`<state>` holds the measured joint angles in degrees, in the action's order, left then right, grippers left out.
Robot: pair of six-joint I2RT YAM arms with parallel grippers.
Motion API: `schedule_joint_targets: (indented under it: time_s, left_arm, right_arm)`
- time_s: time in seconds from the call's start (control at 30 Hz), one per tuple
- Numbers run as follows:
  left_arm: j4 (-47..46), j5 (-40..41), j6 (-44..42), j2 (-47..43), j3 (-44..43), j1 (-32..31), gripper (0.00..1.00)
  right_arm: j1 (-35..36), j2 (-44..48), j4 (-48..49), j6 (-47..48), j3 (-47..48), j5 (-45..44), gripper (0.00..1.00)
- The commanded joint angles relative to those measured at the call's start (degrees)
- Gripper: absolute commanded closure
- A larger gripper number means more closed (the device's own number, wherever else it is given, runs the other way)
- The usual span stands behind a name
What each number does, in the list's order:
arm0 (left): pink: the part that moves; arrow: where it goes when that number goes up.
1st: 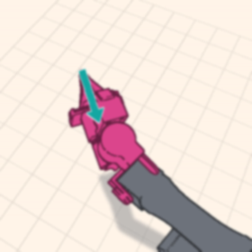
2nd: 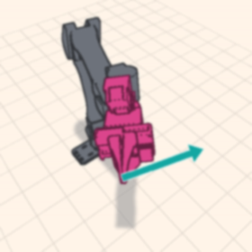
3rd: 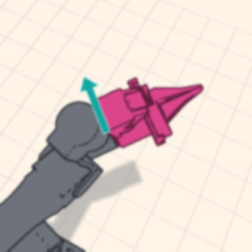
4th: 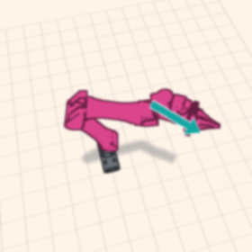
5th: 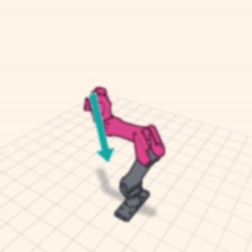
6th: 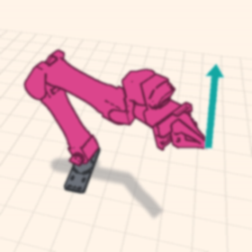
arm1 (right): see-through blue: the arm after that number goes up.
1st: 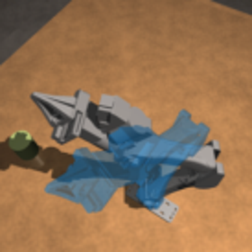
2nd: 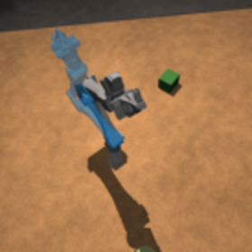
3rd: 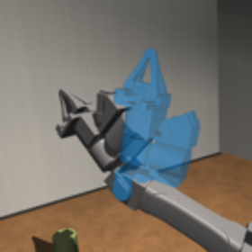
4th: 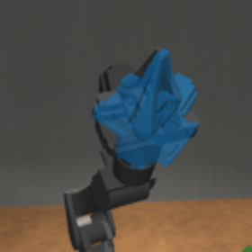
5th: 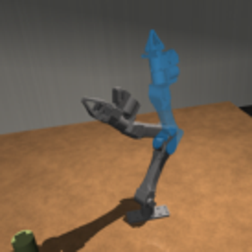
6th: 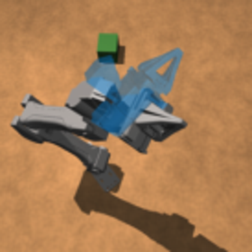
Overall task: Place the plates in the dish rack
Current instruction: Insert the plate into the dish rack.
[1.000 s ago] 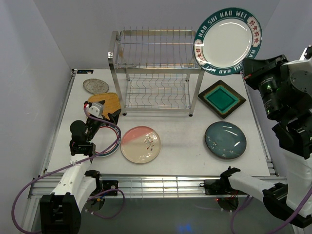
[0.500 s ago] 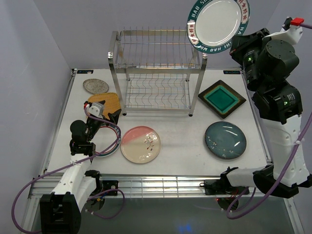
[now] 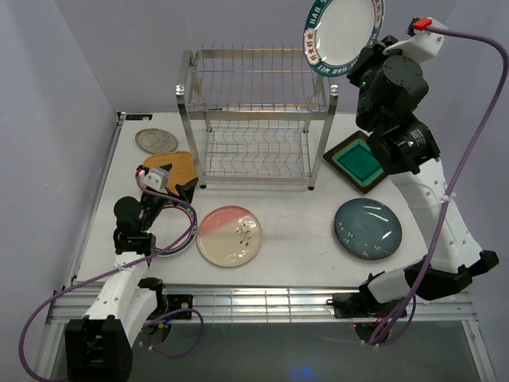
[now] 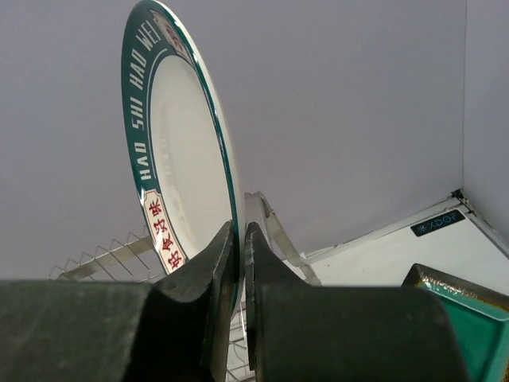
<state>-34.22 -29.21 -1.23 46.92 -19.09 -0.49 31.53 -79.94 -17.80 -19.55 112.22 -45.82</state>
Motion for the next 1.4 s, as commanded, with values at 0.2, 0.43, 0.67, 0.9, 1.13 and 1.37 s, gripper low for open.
schedule_joint_targets:
  time_s: [0.2,0.43,0.67,0.9,1.13,1.37]
  left_arm:
    - [2.0,0.6,0.6,-0.4,-1.7,-0.1,0.02]
    - [2.1,0.0,0.7,-1.4,-1.4,-0.1,0.02]
    - [2.1,-0.1,0.6,-1.2,-1.6,-0.2,0.02]
    - [2.3,0.2,0.6,-2.4,-1.1,-0.1,0.02]
    - [2.4,-0.2,0.6,-2.5,-1.2,-0.2,0.02]
    - [2.5,-0.5,0.6,-2.2,-1.2,-0.1,0.02]
  right_arm:
    - [14.9,-6.7,42.8,40.1,1.1,-20.5,0.92]
    - [17.2,-16.7,59.5,62.4,10.4,-25.4,0.92]
    - [17.3,-21.3,66.8,73.3,12.6,-26.3,0.92]
    - [17.3,-21.0,66.8,75.7,10.1,-24.4,0.92]
    - [17.3,-23.5,66.4,79.0,10.3,-24.1,0.92]
    - [15.5,-26.4,66.6,79.8,9.1,-24.8,0.92]
